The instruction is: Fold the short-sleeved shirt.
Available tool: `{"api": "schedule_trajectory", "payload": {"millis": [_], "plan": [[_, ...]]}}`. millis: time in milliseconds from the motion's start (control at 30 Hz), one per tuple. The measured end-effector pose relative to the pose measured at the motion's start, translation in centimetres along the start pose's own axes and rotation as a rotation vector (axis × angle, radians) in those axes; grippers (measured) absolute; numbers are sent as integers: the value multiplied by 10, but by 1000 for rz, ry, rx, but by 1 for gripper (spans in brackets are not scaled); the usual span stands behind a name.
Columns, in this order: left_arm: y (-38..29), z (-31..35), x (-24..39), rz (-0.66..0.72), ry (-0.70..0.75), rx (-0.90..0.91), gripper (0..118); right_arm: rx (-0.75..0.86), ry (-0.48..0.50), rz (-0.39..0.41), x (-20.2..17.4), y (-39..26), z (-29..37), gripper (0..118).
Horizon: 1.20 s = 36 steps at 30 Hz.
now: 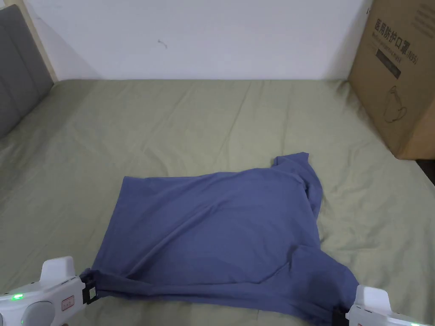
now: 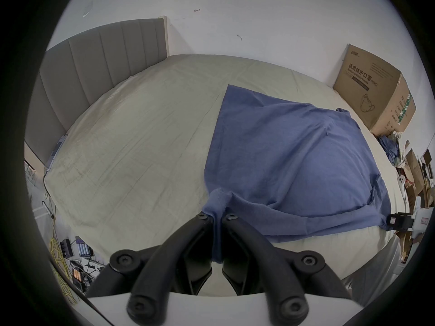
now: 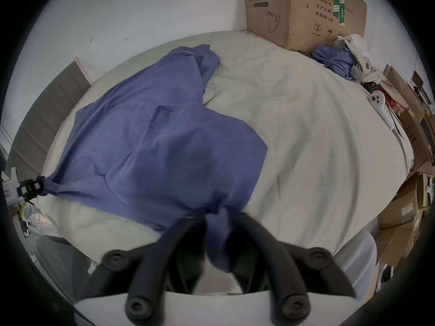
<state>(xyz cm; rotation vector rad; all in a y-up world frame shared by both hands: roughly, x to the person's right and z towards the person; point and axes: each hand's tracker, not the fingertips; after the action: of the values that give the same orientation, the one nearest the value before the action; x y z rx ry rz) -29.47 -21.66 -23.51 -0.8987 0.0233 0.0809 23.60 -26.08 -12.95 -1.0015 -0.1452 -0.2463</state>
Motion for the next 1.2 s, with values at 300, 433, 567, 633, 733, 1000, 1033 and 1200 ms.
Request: {"api": "schedule_trajectory", "payload": {"millis": [300,433,567,633,733,1000,1033,1200], "plan": [[22,9,-9,85,-36,45,4,206,8,87,-13,42,49,11],[43,7,-7,83,-38,81,4,303,0,134,-25,76,56,11],[68,-4,-3,64,-31,100,4,324,7,145,-33,111,45,11],[82,-15,-1,58,-25,104,4,331,-2,155,-36,129,32,11],[97,-38,3,32,-6,88,4,306,-14,156,-38,151,6,11],[114,-117,9,-12,44,-17,4,156,-32,128,-42,185,-77,11],[115,-126,10,-14,51,-36,4,138,-36,118,-43,188,-88,11],[113,-158,16,-39,71,-102,4,55,-75,90,-38,195,-131,11]]}}
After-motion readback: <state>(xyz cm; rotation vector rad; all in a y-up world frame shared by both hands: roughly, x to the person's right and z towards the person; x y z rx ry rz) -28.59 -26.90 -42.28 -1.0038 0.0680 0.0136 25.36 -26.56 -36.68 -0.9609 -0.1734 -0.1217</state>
